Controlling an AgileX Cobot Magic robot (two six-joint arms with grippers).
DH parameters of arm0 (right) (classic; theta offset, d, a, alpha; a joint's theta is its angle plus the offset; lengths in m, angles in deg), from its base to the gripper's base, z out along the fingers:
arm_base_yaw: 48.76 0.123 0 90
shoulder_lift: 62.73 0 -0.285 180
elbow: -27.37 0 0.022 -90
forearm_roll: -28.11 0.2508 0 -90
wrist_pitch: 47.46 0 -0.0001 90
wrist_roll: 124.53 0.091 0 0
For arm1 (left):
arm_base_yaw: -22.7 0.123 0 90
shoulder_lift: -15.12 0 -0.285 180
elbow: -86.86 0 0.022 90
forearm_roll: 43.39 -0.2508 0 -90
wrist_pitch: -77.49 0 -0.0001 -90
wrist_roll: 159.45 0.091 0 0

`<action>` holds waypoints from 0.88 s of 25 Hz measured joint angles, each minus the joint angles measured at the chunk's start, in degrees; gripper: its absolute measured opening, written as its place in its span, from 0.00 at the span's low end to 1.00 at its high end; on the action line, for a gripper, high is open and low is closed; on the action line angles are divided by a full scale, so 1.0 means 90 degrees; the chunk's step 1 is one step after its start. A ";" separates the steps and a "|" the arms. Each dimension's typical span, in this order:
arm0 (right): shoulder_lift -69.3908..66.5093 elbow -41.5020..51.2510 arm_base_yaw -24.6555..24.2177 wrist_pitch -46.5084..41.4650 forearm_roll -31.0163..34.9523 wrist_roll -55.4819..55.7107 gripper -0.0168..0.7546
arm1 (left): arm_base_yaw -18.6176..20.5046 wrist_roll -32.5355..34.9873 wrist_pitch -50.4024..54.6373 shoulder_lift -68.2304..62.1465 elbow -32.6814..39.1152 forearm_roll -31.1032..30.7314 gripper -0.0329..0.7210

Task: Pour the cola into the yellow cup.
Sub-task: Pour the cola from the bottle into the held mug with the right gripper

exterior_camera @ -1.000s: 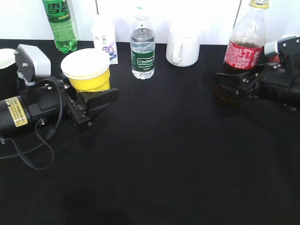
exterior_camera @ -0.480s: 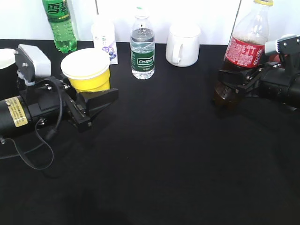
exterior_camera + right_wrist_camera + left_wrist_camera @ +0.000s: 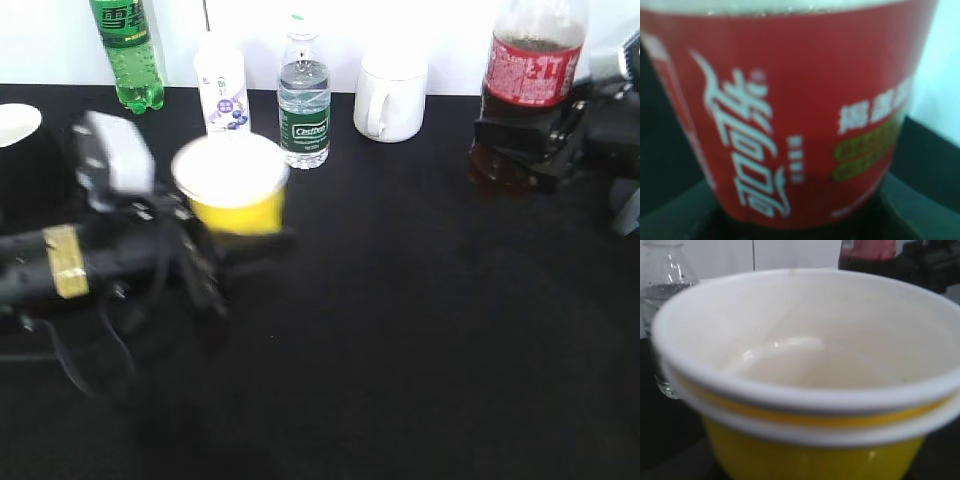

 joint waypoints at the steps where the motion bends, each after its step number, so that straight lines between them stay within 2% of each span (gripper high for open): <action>1: 0.0121 0.0000 0.0000 -0.0007 -0.0161 0.0000 0.56 | -0.0182 0.0000 0.0050 0.0000 -0.0050 -0.0005 0.62; 6: 0.0606 0.0000 0.0000 -0.0011 -0.1491 -0.0236 0.56 | -0.1076 -0.0214 0.0545 0.0000 -0.0621 -0.0005 0.62; 8: 0.0735 0.0000 0.0000 -0.0006 -0.1541 -0.0533 0.56 | -0.1500 -0.0250 0.1092 -0.0006 -0.1008 -0.0005 0.62; 10: 0.0760 0.0000 0.0000 -0.0006 -0.1547 -0.1355 0.56 | -0.1819 -0.0255 0.1354 -0.0008 -0.1373 0.0093 0.62; 13: 0.0765 0.0000 0.0000 -0.0006 -0.1553 -0.2747 0.56 | -0.2045 -0.0258 0.1441 -0.0008 -0.1568 0.0441 0.62; 15: 0.0765 0.0000 0.0000 -0.0006 -0.1284 -0.3367 0.56 | -0.2144 -0.0263 0.1515 -0.0008 -0.1568 0.0458 0.62; 19: 0.0765 0.0000 0.0000 -0.0017 -0.0206 -0.4775 0.56 | -0.2189 -0.0642 0.1655 -0.0008 -0.1568 0.0308 0.62; 22: 0.0765 0.0000 0.0000 -0.0017 0.0104 -0.5618 0.56 | -0.2195 -0.0694 0.1657 -0.0008 -0.1568 0.0117 0.62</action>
